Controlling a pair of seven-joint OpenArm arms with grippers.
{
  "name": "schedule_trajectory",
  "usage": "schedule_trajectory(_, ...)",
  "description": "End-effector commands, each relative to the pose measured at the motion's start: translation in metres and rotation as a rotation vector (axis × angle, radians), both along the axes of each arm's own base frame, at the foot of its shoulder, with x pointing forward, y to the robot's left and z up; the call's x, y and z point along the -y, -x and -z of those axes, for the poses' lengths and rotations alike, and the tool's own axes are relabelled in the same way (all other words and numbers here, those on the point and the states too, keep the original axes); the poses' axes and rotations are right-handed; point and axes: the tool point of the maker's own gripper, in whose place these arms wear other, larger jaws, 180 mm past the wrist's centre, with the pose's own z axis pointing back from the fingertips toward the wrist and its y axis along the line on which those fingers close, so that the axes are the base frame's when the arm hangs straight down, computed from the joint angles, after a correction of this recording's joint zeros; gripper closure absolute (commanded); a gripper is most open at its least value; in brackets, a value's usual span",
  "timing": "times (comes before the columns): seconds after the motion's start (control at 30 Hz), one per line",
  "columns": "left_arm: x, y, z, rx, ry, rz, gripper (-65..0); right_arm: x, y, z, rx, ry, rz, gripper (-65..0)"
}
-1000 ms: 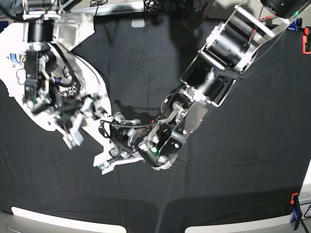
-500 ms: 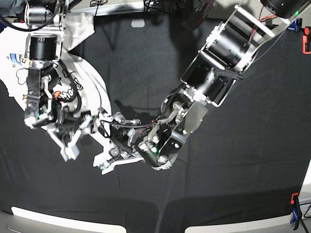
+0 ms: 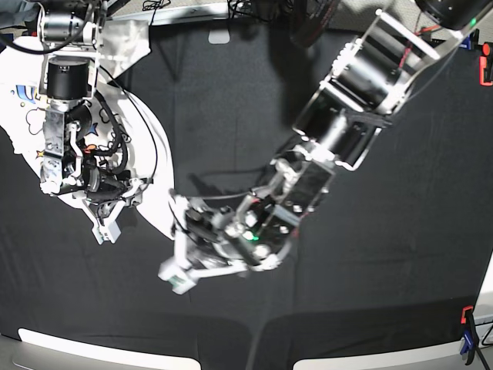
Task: Layout the t-shirt on the table in an organized manner, then fold the t-shirt properly
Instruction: 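Grasp the shirt with the right gripper while the left gripper holds the hem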
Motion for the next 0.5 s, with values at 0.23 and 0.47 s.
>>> schedule_trajectory(0.23,-0.046,-0.022,0.003,0.024,-0.059,-0.059,-17.7,-0.047,-0.013,-0.030,0.088,-0.142,-0.126,0.0)
schedule_trajectory(0.47,-0.108,-0.034,0.023,0.015,-0.168,-0.125,-17.7,-0.117,-0.023,-0.043,0.135,-0.259,-0.208,0.0)
